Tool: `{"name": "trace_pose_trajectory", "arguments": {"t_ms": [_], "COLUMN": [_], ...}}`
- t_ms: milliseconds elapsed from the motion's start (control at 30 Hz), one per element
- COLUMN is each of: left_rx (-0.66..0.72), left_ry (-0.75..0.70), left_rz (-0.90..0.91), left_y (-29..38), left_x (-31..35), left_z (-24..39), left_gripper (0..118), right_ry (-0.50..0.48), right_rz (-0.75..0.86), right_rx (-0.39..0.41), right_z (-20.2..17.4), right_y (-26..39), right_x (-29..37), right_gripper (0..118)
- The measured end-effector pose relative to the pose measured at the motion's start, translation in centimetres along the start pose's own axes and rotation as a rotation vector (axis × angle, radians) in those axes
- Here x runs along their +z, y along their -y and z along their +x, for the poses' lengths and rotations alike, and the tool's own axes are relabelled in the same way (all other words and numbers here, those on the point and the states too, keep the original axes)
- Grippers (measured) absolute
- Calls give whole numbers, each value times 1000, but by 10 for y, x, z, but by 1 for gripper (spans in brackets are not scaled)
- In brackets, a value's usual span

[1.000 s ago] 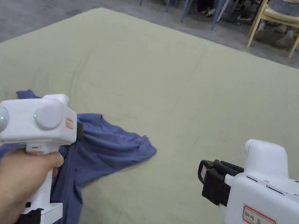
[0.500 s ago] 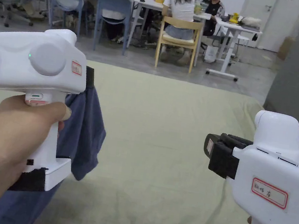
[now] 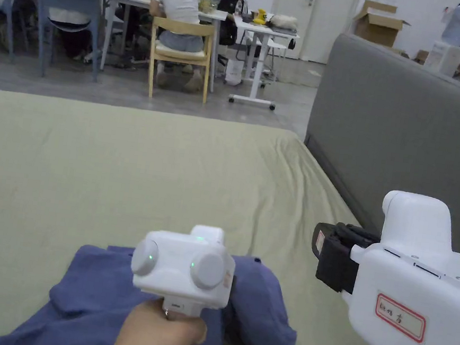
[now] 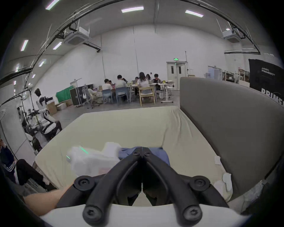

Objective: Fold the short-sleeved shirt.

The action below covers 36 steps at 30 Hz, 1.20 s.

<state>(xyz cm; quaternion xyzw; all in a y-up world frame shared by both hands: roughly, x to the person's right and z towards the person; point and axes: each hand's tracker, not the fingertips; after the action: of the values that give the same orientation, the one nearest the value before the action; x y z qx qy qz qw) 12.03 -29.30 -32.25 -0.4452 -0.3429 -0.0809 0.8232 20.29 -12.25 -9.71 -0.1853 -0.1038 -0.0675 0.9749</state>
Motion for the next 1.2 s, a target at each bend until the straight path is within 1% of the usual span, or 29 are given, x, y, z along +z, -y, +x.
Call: {"name": "trace_pose_trajectory", "arguments": {"t_ms": [33,67,100,133,167,200,233,300,400,467,500,533,567,633,667,700,733,767,800,833,867,933,967,1067,1100,1133,1167,1200], "left_rx": [-22,-35,-26,-4,10,59,115,183,241,266,256,243,237,211,202,184,187,240,299,323,345,330,315,265,241,203,182,173], "left_ry": [-1,6,-12,-30,-16,53,96,149,149,69,17,-72,-173,-363,-441,-486,-472,-469,-390,-307,-269,-317,-330,-316,-307,-323,-356,-368], "left_rz": [-44,-78,-101,-136,-176,-168,-117,-75,156,297,337,364,370,338,270,206,134,79,41,27,5,16,8,41,56,80,93,58], "left_y": [15,26,37,44,49,51,44,23,-1,-5,2,12,25,60,79,96,114,132,143,152,158,156,144,110,91,73,57,40], "left_x": [-22,-40,-56,-70,-77,-77,-67,-42,30,87,109,129,136,145,142,138,127,117,111,107,100,90,79,52,42,25,6,-17], "left_z": [12,17,19,18,19,14,8,-11,-55,-91,-106,-122,-139,-161,-171,-177,-185,-199,-206,-208,-213,-216,-220,-230,-233,-237,-242,-250], "left_gripper": [10,48,101,118,118,118,118,118,118,118,118,118,118,118,111,70,0,0,0,0,0,0,0,0,20,94,118,118], "right_ry": [4,6,6,5,4,0,-7,-19,-35,-37,-38,-42,-54,-84,-96,-104,-113,-126,-142,-153,-153,-150,-151,-146,-144,-141,-133,-126], "right_rz": [-11,-22,-38,-53,-66,-75,-81,-89,-83,-72,-72,-78,-93,-158,-193,-224,-257,-286,-305,-326,-341,-356,-361,-370,-374,-379,-384,-389], "right_rx": [0,0,0,2,2,0,-4,-17,-39,-42,-44,-49,-60,-91,-107,-125,-144,-161,-171,-172,-162,-147,-142,-132,-132,-133,-138,-143], "right_z": [2,3,5,6,7,8,10,11,9,5,3,1,0,-5,-8,-11,-14,-18,-21,-24,-28,-33,-34,-33,-31,-29,-26,-23], "right_y": [4,8,12,15,18,21,24,25,24,25,28,32,38,54,63,71,79,88,93,98,100,103,103,103,103,104,105,107], "right_x": [-3,-5,-10,-15,-18,-22,-27,-36,-51,-62,-68,-75,-84,-102,-112,-121,-130,-138,-144,-152,-159,-169,-174,-187,-191,-196,-198,-202], "right_gripper": [2,2,2,2,2,2,2,2,2,2,2,2,2,2,2,2,2,2,2,2,2,2,2,2,2,2,2,2]}}
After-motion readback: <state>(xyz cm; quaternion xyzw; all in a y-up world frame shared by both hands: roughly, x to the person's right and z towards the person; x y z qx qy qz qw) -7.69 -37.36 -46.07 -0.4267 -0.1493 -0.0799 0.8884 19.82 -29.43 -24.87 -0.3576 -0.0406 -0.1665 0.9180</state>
